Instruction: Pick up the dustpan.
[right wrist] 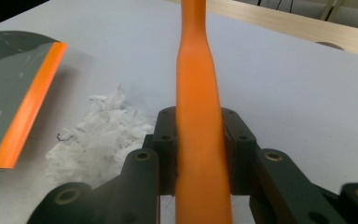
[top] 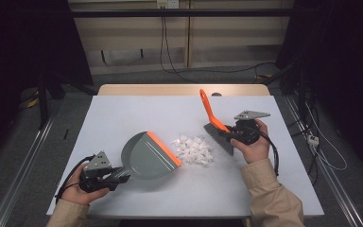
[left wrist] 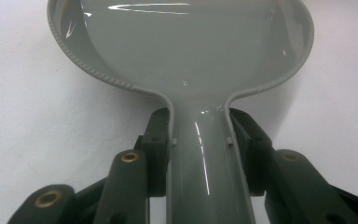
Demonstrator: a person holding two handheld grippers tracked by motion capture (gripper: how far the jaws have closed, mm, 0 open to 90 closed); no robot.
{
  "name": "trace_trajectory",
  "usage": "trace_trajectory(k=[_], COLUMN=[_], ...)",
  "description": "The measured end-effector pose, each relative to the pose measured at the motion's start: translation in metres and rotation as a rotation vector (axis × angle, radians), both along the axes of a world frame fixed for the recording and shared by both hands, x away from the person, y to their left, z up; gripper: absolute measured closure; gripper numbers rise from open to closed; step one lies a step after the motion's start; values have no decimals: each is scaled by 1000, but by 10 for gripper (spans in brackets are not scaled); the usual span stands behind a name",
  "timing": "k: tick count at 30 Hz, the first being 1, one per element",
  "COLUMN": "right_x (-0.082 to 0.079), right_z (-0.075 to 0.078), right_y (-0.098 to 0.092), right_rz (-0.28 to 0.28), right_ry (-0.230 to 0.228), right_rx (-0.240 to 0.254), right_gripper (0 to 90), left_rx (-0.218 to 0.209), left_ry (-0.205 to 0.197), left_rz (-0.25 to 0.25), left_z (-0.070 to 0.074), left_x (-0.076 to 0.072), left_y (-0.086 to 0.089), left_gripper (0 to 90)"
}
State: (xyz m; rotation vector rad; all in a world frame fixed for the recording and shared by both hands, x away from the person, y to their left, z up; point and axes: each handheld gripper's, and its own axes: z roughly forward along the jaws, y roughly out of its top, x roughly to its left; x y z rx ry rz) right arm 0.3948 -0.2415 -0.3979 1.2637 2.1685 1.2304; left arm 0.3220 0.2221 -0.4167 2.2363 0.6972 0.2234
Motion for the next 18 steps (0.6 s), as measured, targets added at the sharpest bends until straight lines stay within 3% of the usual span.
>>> trace_trajectory(k=[8, 10, 18], right_x=[4, 6, 9], right_z=[-6, -8, -14], right_y=[4, 5, 12], right_rz=[-18, -24, -23], right_ry=[7, 14, 21], right_rx=[-15, -19, -61], right_gripper=[716, 716, 716], left_rx=[10, -4, 29], left_ry=[24, 32, 50], left_rz=[-44, -46, -93], left_z=[-2, -4, -9], left_x=[-2, -3, -2], left_y=[-5, -7, -15], left_gripper=[626, 626, 625])
